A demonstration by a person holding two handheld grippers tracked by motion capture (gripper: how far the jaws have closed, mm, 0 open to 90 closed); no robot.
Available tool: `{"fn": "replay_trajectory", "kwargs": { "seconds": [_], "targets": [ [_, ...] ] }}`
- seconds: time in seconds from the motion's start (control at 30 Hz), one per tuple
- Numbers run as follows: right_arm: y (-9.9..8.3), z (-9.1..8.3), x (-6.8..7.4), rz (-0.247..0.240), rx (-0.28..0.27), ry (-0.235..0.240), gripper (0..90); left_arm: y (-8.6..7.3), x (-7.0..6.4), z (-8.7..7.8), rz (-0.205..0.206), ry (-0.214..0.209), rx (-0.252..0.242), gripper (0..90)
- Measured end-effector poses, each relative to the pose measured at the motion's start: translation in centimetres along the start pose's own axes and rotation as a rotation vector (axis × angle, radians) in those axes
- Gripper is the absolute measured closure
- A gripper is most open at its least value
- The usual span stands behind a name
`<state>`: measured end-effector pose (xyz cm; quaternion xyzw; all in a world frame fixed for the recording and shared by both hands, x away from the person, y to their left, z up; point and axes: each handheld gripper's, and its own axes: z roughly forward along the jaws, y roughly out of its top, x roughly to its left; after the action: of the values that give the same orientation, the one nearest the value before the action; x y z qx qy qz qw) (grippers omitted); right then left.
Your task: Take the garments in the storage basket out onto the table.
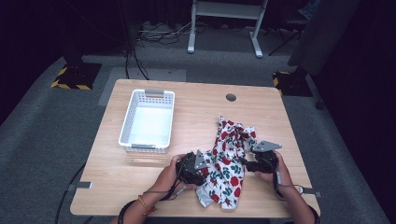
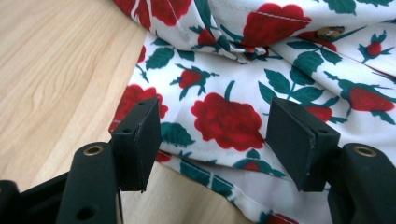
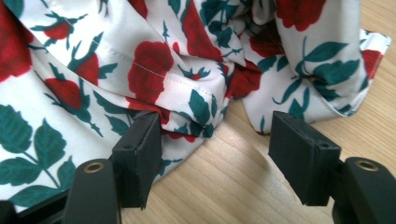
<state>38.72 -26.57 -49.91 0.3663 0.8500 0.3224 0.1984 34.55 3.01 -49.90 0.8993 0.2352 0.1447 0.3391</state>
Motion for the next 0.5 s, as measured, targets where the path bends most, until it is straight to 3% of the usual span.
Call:
{"fn": "replay_trajectory", "kwargs": {
  "seconds": [0.33, 0.5],
  "targets": [
    [-0.1, -0.2, -0.5, 0.01, 0.012, -0.031, 32.9, -0.3, -2.1, -1.2, 0.022, -0.074, 0.058, 35.7],
    [0.0, -0.7, -0.6, -0.008, 0.008, -0.054, 33.2, 0.4, -2.6, -1.2, 0.031, -0.048, 0.028, 31.8]
  ]
}}
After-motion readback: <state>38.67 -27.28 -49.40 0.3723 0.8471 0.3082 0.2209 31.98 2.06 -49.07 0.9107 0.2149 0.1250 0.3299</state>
